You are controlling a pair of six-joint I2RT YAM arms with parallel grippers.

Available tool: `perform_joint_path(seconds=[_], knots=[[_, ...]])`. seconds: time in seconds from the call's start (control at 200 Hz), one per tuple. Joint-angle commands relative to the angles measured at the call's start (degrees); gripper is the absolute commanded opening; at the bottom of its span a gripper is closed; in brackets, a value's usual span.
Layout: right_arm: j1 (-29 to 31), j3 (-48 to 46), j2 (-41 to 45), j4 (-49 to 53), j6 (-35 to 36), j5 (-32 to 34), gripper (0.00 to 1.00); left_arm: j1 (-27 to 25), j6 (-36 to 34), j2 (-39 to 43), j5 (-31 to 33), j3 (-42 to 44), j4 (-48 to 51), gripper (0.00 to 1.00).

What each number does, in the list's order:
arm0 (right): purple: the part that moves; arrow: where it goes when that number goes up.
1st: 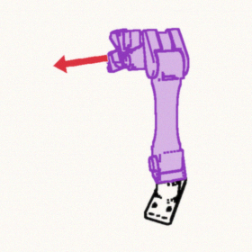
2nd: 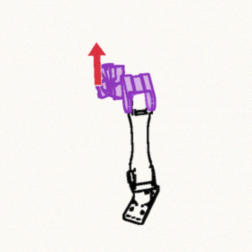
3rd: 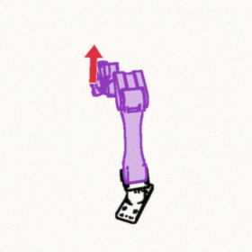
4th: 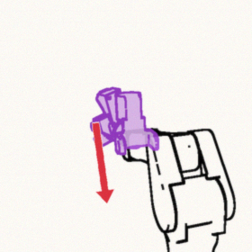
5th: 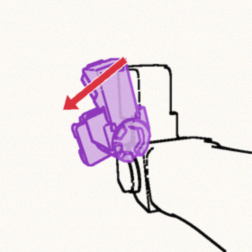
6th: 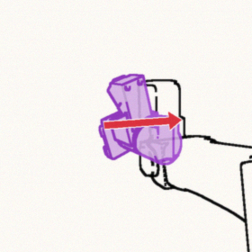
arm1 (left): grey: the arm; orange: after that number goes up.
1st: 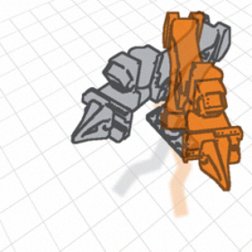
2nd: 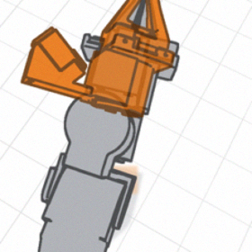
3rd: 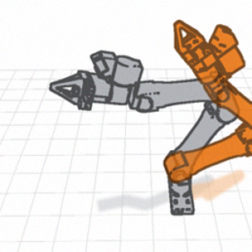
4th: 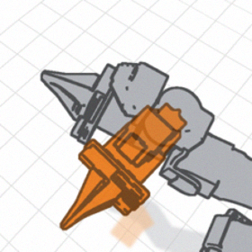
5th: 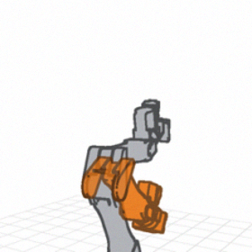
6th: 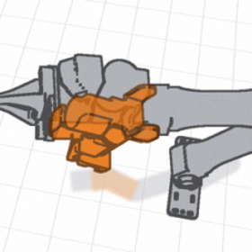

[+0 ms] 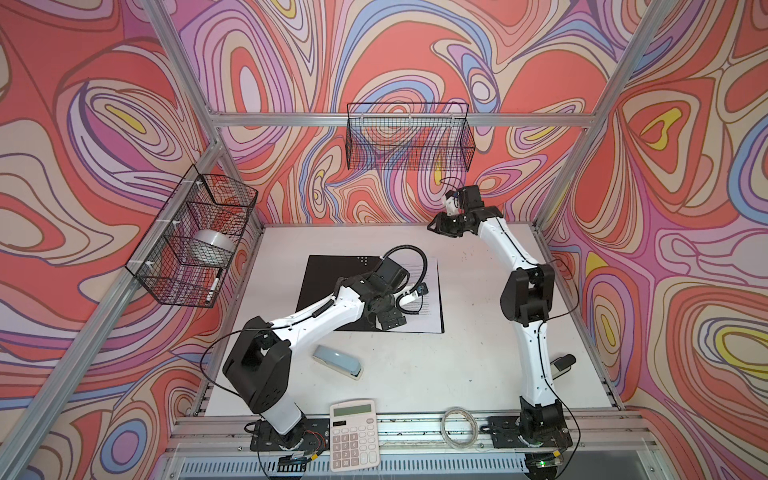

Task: Put the files into the folder

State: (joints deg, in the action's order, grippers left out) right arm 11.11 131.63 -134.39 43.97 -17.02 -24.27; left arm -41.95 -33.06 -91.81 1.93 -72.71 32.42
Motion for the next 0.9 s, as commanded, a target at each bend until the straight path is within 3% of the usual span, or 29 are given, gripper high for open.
perform_joint_path(seconds=[0.0,0.17,0.305,0.451,0.656,0.816,0.891], knots=[[-0.13,-8.16,6.42,0.35,-1.53,0.18,0.39,0.4,6.43,1.63,-0.72,-2.55,6.35,1.0],[0.2,-24.53,18.4,-0.96,-2.4,-0.32,0.36,5.62,14.7,-1.86,-2.4,-7.89,7.82,1.0],[1.38,-38.33,28.55,-2.74,-4.12,-1.08,0.34,14.1,25.27,-9.68,-9.28,-18.57,13.15,1.0],[4.59,-51.03,38.18,-4.1,-6.18,-1.12,0.32,19.21,30.05,-17.86,-12.36,-28.36,16.12,1.0],[9.28,-62.4,47.5,-6.99,-10.93,-0.77,0.32,24.2,35.93,-28.5,-21.5,-38.05,18.5,0.97],[9.58,-68.3,52.43,-10.15,-13.92,-0.48,0.32,26.25,37.98,-35.72,-29.67,-44.33,18.66,0.94],[9.63,-69.3,53.77,-8.35,-14.14,0.63,0.32,26.57,38.33,-38.11,-30.24,-46.26,18.29,0.93]])
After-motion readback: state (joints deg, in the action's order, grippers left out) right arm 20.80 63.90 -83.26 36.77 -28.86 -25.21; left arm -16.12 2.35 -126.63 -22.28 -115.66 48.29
